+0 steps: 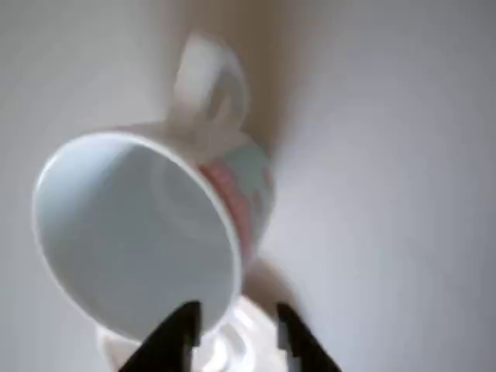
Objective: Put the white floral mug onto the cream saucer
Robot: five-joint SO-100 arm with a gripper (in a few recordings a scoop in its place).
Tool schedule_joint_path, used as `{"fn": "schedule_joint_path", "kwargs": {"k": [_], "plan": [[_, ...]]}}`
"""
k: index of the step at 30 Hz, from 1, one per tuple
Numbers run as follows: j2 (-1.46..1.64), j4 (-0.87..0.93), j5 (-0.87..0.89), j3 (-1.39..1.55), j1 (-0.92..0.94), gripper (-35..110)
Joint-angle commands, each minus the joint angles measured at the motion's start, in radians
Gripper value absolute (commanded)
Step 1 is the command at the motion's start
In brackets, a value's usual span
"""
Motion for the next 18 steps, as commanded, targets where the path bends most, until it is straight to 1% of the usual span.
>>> {"fn": "schedule_joint_path", "kwargs": {"k": [1, 11, 18], "plan": [[-0.061, -0.12, -0.008, 0.048, -0.002, 11], [-0.239, -0.342, -0.006, 0.172, 0.005, 11], [-0.393, -0.446, -0.008, 0.183, 0.015, 11]]}}
